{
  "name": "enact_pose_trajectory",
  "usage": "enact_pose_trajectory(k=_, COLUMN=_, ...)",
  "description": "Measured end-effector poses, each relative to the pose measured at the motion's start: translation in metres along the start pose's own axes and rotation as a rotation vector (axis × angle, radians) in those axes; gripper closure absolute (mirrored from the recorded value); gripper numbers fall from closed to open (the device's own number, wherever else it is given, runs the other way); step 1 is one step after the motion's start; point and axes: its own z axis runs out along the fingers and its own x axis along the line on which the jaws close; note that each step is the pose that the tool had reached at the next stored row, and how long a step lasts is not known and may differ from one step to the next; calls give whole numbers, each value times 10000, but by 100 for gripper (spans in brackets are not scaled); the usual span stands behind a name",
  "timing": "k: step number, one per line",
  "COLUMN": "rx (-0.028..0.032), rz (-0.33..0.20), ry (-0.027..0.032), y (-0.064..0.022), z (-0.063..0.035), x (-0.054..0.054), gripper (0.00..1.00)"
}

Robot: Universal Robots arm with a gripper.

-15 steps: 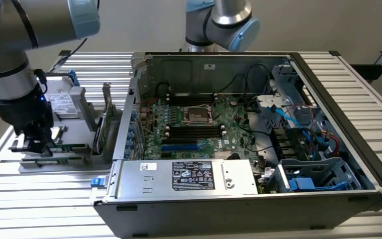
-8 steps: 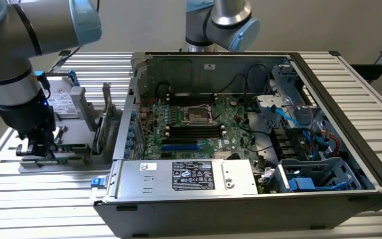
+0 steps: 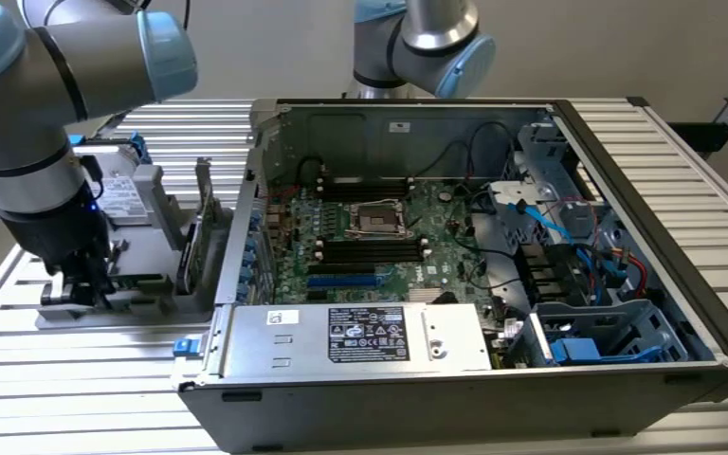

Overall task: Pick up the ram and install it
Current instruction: 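Pick up the ram and move it above insertion slot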

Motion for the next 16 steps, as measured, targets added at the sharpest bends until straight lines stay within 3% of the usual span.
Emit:
enact_pose_trajectory(k=7, rx=38, rz=-181, ry=22, y=-23, z=117, x=-2, gripper=69)
enact_pose_trajectory(k=16, rx=40, rz=-189, ry=21, y=-63, z=126, x=0, gripper=69)
